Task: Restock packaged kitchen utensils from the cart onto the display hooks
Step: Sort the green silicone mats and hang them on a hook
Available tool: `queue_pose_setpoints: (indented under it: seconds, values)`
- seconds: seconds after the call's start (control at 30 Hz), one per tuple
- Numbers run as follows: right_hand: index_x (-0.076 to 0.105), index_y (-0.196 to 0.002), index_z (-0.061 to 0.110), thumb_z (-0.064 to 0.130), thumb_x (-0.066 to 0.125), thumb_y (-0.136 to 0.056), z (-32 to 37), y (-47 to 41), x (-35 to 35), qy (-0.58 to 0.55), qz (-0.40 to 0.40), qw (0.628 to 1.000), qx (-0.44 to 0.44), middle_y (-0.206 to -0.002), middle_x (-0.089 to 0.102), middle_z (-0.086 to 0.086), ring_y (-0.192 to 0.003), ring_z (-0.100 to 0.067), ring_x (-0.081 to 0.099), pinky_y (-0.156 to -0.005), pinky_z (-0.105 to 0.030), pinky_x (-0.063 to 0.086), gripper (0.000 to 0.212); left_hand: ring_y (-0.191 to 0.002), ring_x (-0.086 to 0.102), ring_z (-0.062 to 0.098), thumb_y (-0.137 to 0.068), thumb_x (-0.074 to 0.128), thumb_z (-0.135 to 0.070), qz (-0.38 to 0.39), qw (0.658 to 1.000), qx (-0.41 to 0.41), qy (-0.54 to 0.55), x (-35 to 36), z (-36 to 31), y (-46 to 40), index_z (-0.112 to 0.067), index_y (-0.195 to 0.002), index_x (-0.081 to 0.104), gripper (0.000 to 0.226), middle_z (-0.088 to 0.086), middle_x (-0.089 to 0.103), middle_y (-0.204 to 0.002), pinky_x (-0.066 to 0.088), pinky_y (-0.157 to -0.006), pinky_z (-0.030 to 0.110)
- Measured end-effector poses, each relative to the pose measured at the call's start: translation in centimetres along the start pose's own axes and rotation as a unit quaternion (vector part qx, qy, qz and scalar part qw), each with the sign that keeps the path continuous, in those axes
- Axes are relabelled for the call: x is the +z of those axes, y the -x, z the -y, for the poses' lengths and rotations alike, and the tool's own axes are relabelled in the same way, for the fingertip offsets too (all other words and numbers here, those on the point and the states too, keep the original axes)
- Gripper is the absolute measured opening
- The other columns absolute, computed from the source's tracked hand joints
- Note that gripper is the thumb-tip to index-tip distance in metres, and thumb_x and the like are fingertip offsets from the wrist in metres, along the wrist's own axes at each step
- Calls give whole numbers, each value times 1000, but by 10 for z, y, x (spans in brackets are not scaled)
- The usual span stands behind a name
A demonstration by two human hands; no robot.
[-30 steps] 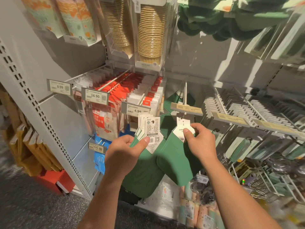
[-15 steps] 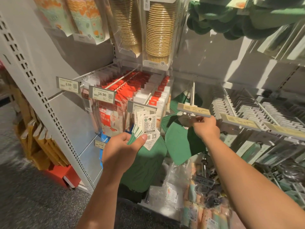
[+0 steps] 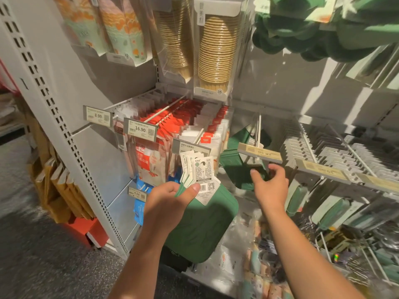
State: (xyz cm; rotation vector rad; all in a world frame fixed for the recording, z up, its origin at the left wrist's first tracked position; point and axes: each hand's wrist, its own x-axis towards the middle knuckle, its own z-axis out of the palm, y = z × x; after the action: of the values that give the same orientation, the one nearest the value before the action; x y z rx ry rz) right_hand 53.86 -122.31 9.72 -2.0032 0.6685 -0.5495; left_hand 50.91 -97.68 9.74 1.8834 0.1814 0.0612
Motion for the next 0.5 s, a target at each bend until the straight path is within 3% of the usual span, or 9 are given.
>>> queue_pose_setpoints:
  seconds: [0.1,0.17,0.27,0.43,0.5]
  values:
    - [66,-97,19,26,74,-93,-2,26,1,-66,21,997,-31,-93,64,-1,-89,-20,61,-75,-21,44,12,-51,38,14,-66,62,-72,2,998,42,-38,6,3,2,1,-66,54,73,14,49,-58,31,-54,35]
    - [69,-84,20,20,74,-93,2,42,0,-113,67,989,-62,-77,65,3,-74,-10,59,-64,-10,43,11,-49,36,12,-67,61,-72,1,995,80,-64,10,5,6,-4,-58,44,70,0,40,-50,29,-53,32]
    - [69,-78,25,19,75,-94,7,61,-1,-145,161,972,-91,-67,64,12,-60,-4,52,-57,-16,42,18,-48,35,12,-70,64,-68,18,991,113,-75,15,9,11,-13,-51,39,63,-9,34,-46,28,-52,31]
    - [69,-83,25,12,77,-91,0,74,-8,-200,204,956,-66,-74,64,15,-70,-9,54,-64,-24,44,17,-49,35,12,-67,62,-72,46,992,117,-32,21,15,15,-15,-57,49,59,-8,36,-46,29,-54,35]
    - [70,-86,32,24,81,-87,-5,78,-11,-168,213,959,-80,-88,70,14,-82,-9,63,-75,-29,50,13,-49,40,11,-68,66,-67,43,992,113,-23,24,14,16,-14,-63,56,54,-3,44,-48,32,-54,36]
